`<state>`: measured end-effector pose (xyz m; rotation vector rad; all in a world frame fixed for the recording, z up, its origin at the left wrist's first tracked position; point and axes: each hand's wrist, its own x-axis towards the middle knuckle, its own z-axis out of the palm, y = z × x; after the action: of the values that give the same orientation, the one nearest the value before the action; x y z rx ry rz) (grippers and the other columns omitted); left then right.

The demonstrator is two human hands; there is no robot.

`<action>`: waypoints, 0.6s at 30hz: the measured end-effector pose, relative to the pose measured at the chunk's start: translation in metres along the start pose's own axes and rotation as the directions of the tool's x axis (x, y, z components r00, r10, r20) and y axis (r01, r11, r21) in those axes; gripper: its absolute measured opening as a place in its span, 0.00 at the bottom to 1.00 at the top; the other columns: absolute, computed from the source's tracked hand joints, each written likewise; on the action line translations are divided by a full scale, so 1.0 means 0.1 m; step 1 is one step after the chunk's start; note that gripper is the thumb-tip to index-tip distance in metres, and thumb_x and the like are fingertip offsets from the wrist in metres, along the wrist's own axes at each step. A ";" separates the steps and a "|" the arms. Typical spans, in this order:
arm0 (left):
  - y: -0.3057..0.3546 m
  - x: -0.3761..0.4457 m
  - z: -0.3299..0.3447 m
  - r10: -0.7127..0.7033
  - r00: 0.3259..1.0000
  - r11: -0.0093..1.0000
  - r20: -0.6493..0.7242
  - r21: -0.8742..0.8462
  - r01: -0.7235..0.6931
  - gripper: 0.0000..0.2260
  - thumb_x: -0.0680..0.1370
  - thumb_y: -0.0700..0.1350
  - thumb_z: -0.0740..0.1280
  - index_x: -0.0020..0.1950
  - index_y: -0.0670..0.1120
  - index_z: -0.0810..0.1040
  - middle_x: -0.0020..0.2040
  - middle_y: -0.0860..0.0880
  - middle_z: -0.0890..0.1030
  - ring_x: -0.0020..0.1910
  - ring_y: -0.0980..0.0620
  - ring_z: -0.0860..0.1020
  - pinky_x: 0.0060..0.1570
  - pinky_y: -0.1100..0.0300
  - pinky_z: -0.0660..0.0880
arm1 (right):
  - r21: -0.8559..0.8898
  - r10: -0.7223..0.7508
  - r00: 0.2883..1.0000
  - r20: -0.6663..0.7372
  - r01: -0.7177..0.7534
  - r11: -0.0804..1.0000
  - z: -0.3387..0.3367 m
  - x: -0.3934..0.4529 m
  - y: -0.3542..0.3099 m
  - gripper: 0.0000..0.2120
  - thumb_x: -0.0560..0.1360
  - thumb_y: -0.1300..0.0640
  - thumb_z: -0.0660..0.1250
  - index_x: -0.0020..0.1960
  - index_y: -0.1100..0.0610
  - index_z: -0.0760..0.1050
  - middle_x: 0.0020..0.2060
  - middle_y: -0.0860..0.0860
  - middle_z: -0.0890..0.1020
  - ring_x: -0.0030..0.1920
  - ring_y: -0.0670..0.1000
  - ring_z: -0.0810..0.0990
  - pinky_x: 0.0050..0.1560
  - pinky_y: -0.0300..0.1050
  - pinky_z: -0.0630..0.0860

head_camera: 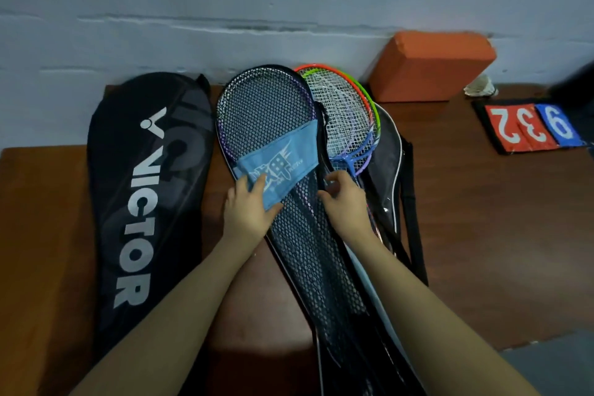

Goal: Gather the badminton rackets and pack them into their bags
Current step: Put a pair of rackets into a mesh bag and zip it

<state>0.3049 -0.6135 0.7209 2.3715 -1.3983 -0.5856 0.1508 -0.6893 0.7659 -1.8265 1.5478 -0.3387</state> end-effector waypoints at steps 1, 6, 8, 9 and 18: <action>-0.02 0.01 0.02 0.015 1.000 0.998 -0.010 -0.055 -0.016 0.29 0.73 0.50 0.70 0.70 0.43 0.66 0.64 0.38 0.67 0.61 0.38 0.66 0.61 0.48 0.65 | 0.016 -0.024 1.000 0.001 0.024 1.000 0.02 0.02 -0.03 0.14 0.74 0.61 0.67 0.59 0.60 0.72 0.48 0.56 0.80 0.49 0.56 0.78 0.45 0.41 0.69; -0.16 -0.07 0.11 0.131 0.984 0.991 -0.118 0.008 -0.131 0.21 0.72 0.53 0.64 0.57 0.39 0.78 0.43 0.40 0.77 0.42 0.39 0.75 0.39 0.51 0.74 | 0.065 -0.084 0.996 -0.019 0.085 0.994 0.06 -0.05 -0.04 0.11 0.75 0.64 0.65 0.57 0.61 0.74 0.41 0.51 0.77 0.42 0.49 0.75 0.42 0.37 0.68; -0.23 -0.14 0.11 0.177 0.977 0.981 -0.120 0.099 -0.166 0.21 0.72 0.56 0.62 0.55 0.41 0.80 0.44 0.42 0.77 0.42 0.40 0.76 0.38 0.53 0.73 | 0.063 -0.115 0.993 -0.016 0.116 0.991 0.06 -0.12 0.01 0.09 0.75 0.65 0.65 0.55 0.62 0.76 0.43 0.51 0.78 0.43 0.48 0.75 0.46 0.38 0.70; -0.26 -0.16 0.10 0.190 0.975 0.976 -0.116 0.126 -0.175 0.22 0.72 0.57 0.62 0.54 0.42 0.80 0.46 0.41 0.77 0.44 0.40 0.76 0.40 0.52 0.73 | 0.058 -0.124 0.992 -0.005 0.124 0.991 0.07 -0.16 0.04 0.08 0.75 0.65 0.65 0.54 0.62 0.76 0.43 0.50 0.78 0.44 0.48 0.75 0.47 0.37 0.70; -0.23 -0.15 0.03 0.325 0.928 0.945 -0.181 0.103 -0.311 0.15 0.74 0.51 0.63 0.49 0.41 0.80 0.53 0.40 0.78 0.53 0.41 0.76 0.52 0.49 0.71 | 0.151 -0.028 1.000 -0.015 0.030 0.988 0.11 -0.01 -0.05 0.16 0.73 0.62 0.67 0.60 0.59 0.69 0.47 0.50 0.77 0.46 0.48 0.75 0.43 0.35 0.67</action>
<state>0.3136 -0.5901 0.7102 2.1184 -1.6873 -0.2107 0.1615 -0.6847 0.7613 -1.7331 1.4644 -0.4695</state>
